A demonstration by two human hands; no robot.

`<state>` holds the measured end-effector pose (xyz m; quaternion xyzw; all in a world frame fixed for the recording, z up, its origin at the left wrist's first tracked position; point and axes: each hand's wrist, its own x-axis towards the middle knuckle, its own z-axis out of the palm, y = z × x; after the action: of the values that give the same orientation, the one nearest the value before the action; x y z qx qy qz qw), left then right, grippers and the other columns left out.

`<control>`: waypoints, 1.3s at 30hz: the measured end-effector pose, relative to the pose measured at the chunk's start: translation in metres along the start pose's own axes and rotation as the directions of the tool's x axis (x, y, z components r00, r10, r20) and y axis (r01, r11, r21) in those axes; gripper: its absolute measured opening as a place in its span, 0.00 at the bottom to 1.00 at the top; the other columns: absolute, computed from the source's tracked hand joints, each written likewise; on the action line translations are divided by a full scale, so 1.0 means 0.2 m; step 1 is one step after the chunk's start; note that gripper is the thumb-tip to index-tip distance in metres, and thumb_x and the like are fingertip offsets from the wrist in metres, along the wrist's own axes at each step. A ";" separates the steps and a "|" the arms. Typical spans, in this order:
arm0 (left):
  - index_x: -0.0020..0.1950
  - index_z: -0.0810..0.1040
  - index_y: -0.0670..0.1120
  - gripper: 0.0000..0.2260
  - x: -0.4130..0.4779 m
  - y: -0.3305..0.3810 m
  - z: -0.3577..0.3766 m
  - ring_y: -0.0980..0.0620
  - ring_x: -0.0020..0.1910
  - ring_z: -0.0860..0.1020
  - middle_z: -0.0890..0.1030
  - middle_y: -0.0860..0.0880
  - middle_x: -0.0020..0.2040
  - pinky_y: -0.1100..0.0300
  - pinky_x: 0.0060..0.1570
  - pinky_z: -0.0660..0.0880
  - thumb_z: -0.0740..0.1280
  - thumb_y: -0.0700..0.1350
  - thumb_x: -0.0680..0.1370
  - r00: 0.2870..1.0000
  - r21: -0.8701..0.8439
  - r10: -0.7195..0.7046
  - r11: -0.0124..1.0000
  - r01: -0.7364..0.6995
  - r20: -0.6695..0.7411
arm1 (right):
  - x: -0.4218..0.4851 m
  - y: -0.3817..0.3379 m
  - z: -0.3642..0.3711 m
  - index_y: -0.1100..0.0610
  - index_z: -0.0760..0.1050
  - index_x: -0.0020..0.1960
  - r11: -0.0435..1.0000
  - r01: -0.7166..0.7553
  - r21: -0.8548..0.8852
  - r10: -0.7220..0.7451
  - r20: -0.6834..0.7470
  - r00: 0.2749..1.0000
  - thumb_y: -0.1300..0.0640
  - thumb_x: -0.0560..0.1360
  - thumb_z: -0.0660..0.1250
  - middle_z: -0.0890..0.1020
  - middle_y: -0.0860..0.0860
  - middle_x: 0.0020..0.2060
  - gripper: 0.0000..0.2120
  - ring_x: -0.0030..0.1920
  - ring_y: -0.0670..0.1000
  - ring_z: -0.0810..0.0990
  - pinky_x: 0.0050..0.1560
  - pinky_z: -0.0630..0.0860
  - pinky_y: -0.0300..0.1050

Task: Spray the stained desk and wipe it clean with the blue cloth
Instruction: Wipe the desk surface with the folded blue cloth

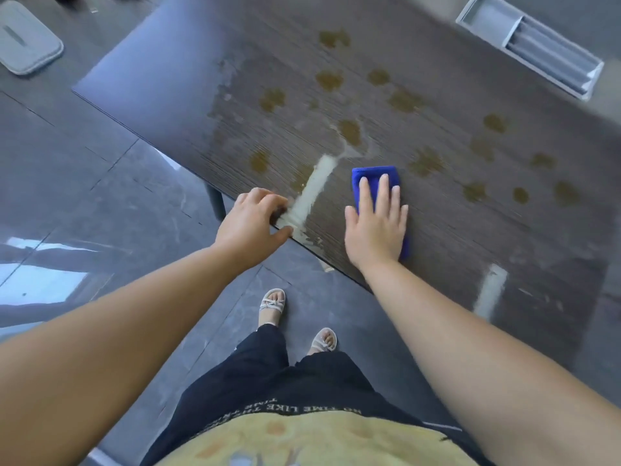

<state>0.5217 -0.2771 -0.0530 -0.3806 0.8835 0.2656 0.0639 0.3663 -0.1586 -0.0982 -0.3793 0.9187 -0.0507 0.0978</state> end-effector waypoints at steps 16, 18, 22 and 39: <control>0.74 0.61 0.47 0.40 0.26 -0.41 -0.24 0.43 0.71 0.56 0.61 0.46 0.72 0.50 0.71 0.60 0.70 0.63 0.69 0.996 0.158 -0.084 0.983 0.088 -0.031 | 0.09 -0.36 0.06 0.52 0.60 0.75 0.971 0.238 0.007 -0.238 0.002 0.971 0.48 0.79 0.51 0.59 0.57 0.75 0.25 0.73 0.62 0.58 0.71 0.55 0.60; 0.75 0.60 0.47 0.40 0.25 -0.41 -0.24 0.43 0.71 0.57 0.61 0.46 0.72 0.50 0.70 0.60 0.69 0.64 0.69 0.996 0.175 -0.080 0.981 0.083 -0.027 | 0.04 -0.31 0.08 0.51 0.62 0.73 0.857 0.515 -0.011 -0.514 0.059 0.856 0.48 0.78 0.51 0.63 0.56 0.73 0.24 0.73 0.61 0.61 0.70 0.57 0.59; 0.76 0.58 0.48 0.40 0.25 -0.43 -0.23 0.43 0.71 0.56 0.60 0.47 0.74 0.52 0.71 0.58 0.67 0.64 0.70 0.998 0.198 -0.060 0.978 0.061 -0.013 | 0.04 -0.01 0.03 0.49 0.63 0.72 0.789 0.613 -0.033 -0.610 0.075 0.789 0.49 0.78 0.53 0.63 0.54 0.73 0.22 0.73 0.57 0.58 0.71 0.53 0.55; 0.77 0.51 0.47 0.41 0.25 -0.45 -0.22 0.42 0.74 0.51 0.53 0.46 0.76 0.52 0.73 0.51 0.64 0.65 0.72 0.998 0.235 -0.040 0.972 0.029 0.044 | 0.22 -0.28 0.02 0.51 0.59 0.75 0.900 0.433 -0.041 -0.431 0.055 0.901 0.50 0.80 0.50 0.59 0.55 0.75 0.23 0.74 0.59 0.57 0.72 0.54 0.58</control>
<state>0.5537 -0.3844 -0.0688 -0.3792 0.9000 0.1678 0.1343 0.3746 -0.2290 -0.0986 -0.5769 0.8104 -0.0385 0.0948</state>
